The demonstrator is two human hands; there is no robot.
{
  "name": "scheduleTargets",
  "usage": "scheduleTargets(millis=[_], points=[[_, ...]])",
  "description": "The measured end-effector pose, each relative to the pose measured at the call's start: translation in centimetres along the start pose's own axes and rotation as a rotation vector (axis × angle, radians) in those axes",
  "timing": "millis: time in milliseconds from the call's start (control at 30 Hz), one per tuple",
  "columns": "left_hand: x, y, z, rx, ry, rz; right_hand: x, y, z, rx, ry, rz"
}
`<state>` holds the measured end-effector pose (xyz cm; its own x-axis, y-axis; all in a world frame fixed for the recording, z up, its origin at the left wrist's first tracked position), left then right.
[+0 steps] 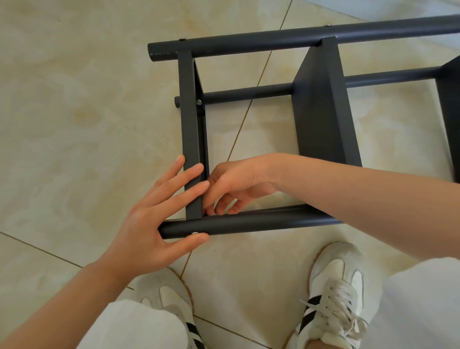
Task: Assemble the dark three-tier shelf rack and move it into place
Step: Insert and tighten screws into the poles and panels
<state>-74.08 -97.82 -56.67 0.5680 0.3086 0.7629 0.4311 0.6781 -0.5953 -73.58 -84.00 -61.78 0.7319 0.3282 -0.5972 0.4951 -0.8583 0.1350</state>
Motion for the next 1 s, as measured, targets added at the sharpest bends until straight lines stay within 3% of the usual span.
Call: scheduleTargets(millis=[300,467,700,867,1000], points=[[-0.02,0.05,-0.01,-0.002,-0.004,0.001,-0.08,0.2,-0.17,-0.01,-0.022,0.038],[0.07,0.03,0.06,0.001,-0.002,0.007,0.15,0.1,0.1,0.064,-0.026,-0.061],[0.13,0.04,0.02,0.002,0.005,0.005,0.41,0.5,0.1,-0.02,-0.016,0.072],[0.13,0.06,0.06,0.004,0.003,0.005,0.38,-0.08,0.47,0.085,0.001,-0.002],[0.16,0.09,0.06,0.004,0.004,0.004,0.36,0.2,0.01,-0.016,0.002,0.089]])
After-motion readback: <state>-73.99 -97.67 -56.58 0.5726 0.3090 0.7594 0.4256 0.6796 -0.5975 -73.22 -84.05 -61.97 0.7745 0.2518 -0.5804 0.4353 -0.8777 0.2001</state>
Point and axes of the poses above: each hand's wrist, its own z-axis towards the middle knuckle, its own y-axis out of the palm, x = y × z, the point moved 6 cm from there along z, towards the middle knuckle, and after that the axes turned 13 degrees about x, right-handed, at the moved point
